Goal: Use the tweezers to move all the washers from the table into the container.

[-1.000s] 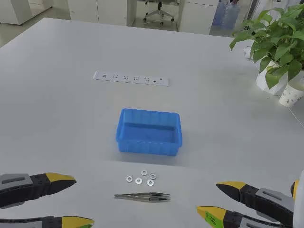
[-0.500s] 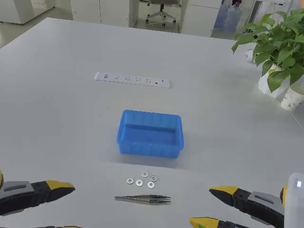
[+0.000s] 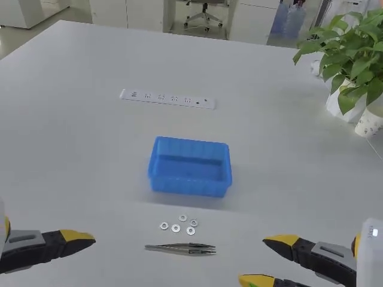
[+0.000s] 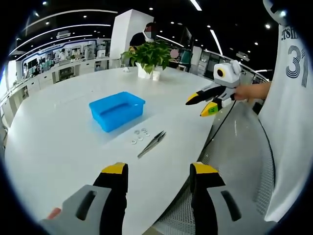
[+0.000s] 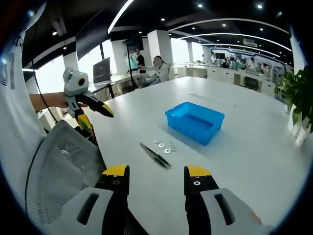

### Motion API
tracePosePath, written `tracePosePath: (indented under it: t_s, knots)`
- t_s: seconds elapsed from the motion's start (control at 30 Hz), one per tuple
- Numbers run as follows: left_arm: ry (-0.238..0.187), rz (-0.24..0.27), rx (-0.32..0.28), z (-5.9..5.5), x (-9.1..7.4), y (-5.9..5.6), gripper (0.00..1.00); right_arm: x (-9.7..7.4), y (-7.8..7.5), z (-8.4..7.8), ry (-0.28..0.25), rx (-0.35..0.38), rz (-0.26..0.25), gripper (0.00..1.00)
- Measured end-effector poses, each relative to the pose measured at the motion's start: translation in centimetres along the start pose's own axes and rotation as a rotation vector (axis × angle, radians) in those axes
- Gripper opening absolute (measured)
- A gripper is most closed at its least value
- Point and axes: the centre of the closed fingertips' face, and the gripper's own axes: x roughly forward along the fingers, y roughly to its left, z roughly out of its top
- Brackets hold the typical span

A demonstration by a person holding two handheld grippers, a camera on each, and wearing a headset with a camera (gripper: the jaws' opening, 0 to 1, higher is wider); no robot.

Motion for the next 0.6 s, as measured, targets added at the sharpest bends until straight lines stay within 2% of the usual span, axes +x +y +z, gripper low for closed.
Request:
tracePosePath:
  t_s: [0.23, 0.3, 0.37, 0.6]
  knots:
    - [0.01, 0.019, -0.003, -0.2, -0.4, 0.5, 0.55, 0.4, 0.0, 0.0, -0.001, 0.008, 0.004, 0.45]
    - [-0.022, 0.029, -0.011, 0.4, -0.5, 0.8, 0.55, 0.5, 0.1, -0.1, 0.0, 0.011, 0.006, 0.45]
    - [-0.032, 0.034, -0.016, 0.6, -0.5, 0.9, 0.55, 0.6, 0.1, -0.1, 0.001, 0.013, 0.009, 0.45]
    - [-0.017, 0.047, -0.018, 0.2, -0.3, 1.2, 0.55, 1.3, 0.5, -0.1, 0.01, 0.006, 0.023, 0.45]
